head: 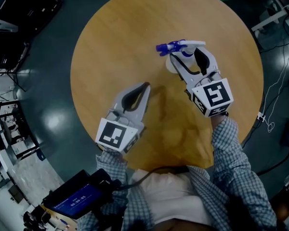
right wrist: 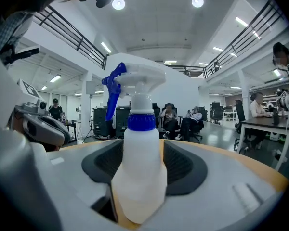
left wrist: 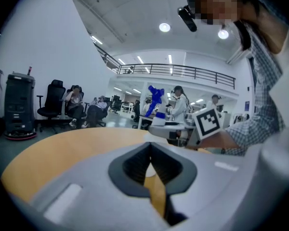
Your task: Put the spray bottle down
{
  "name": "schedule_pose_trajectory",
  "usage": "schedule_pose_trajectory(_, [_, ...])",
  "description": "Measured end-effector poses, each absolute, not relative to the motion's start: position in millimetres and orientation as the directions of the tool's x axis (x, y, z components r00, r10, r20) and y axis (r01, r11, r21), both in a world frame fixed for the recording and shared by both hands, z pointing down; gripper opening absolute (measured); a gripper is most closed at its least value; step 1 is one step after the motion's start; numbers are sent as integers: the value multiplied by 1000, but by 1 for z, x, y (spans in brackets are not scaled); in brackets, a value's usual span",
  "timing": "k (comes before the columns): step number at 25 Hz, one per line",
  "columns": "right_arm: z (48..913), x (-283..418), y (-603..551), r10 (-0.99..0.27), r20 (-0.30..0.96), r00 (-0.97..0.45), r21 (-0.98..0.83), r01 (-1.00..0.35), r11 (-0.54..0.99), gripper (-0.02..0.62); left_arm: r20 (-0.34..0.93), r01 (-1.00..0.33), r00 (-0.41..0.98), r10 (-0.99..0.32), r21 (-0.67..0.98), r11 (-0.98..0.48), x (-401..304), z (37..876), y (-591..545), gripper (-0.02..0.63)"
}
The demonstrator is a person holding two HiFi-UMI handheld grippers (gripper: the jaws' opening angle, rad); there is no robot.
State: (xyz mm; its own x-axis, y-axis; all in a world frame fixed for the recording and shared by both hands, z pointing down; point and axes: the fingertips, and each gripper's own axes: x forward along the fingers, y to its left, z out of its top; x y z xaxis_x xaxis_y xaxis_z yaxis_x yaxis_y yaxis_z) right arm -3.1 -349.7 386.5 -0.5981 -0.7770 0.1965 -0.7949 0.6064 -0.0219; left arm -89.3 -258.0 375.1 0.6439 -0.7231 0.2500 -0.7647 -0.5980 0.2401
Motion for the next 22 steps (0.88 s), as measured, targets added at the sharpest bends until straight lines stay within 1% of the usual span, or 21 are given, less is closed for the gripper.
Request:
schedule_pose_trajectory(2, [392, 1, -351, -780, 212, -589, -23, -801, 599, 267, 257, -767, 641, -723, 231, -599, -89, 376, -257, -2])
schedule_pose_trajectory(4, [395, 4, -351, -784, 223, -579, -23, -807, 590, 273, 253, -764, 645, -721, 224, -605, -89, 377, -256, -2])
schedule_pose_trajectory(9, [389, 3, -341, -787, 233, -571, -8, -810, 586, 272, 229, -761, 649, -726, 218, -611, -97, 372, -247, -2])
schedule_pose_trajectory(13, [394, 8, -333, -789, 230, -569, -4, -812, 584, 268, 251, -779, 627, -738, 216, -588, -97, 372, -245, -2])
schedule_pose_trajectory(16, [384, 14, -318, -804, 222, -552, -6, -825, 565, 233, 238, -767, 642, -729, 205, -608, -94, 365, -232, -2])
schedule_pose_trajectory(19, [364, 18, -298, -815, 205, -541, -14, -835, 551, 173, 215, -751, 660, -720, 197, -630, -94, 354, -217, -2])
schedule_pose_trajectory(22, [346, 15, -276, -812, 183, -554, -39, -830, 557, 158, 208, -753, 658, -724, 209, -624, -96, 344, -203, -2])
